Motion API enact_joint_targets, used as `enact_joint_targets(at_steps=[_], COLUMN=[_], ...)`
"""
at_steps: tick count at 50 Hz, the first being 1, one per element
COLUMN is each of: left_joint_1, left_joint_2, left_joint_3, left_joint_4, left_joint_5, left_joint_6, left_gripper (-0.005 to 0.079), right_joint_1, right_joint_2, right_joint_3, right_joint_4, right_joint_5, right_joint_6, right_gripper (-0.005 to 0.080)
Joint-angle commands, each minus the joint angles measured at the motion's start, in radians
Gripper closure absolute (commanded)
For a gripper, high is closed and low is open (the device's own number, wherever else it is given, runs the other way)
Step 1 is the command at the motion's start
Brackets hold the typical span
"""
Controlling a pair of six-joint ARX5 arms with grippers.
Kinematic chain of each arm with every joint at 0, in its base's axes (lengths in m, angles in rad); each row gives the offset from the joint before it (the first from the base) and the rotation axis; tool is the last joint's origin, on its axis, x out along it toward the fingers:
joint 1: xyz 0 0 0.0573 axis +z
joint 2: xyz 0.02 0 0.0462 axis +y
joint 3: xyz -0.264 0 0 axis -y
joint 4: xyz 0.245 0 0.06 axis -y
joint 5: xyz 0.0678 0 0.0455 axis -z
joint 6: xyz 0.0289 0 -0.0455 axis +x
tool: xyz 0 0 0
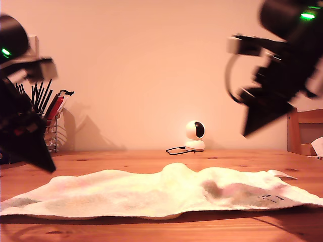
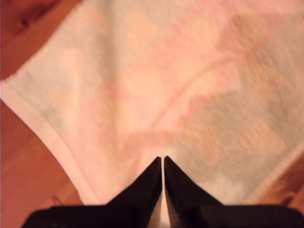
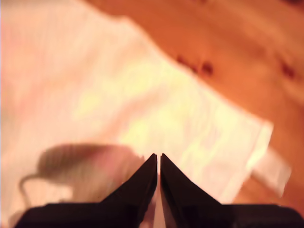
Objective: Fold the tea towel in front of you. After folding it, place it to the left side.
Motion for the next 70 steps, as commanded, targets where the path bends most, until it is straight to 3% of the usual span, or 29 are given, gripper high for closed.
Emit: enact_joint_targets(at_steps=[1,10,21,29,32,46,51,70], left_joint_1=[-0.031,-0.107,-0.120,-0.120,-0.120,-0.120,-0.120,-0.122], left_joint_2=[-0.015,-0.005,-0.006,-0.006,-0.006,-0.006,-0.006,-0.006], left_joint_3=[-0.014,-0.021,-0.021,-0.021,-0.021,-0.021,-0.021,-0.021], left_joint_4=[0.038,0.084,0.104,0.142,0.150,0.154,0.154,0.156], left_joint_5=[0.008,0.007,0.010,0.038,0.053,0.066,0.074,0.076], left_joint_6=[-0.003,-0.014,-0.090,-0.093,-0.094,-0.114,-0.120,-0.128], left_gripper=[0.0762,0.0762,0.0762,0.0762,0.0762,0.0762,0.0762,0.0762], right_joint_1=[-0.004,0.004,0.011,0.024,0.036,0.084,0.084,0.082], right_joint_2=[-0.062,-0.117,-0.112,-0.112,-0.112,-0.056,-0.016,0.111], right_joint_3=[-0.055,-0.126,-0.126,-0.126,-0.126,-0.126,-0.126,-0.126], right_joint_4=[0.037,-0.008,-0.202,-0.304,-0.325,-0.343,-0.323,-0.210], right_joint_5=[-0.003,-0.002,0.005,-0.010,-0.010,-0.011,0.047,0.142], right_joint_6=[-0.034,-0.319,-0.565,-0.605,-0.634,-0.815,-0.856,-0.867], right_gripper=[0.0763,0.0763,0.0742,0.0503,0.0452,0.0451,0.0451,0.0453])
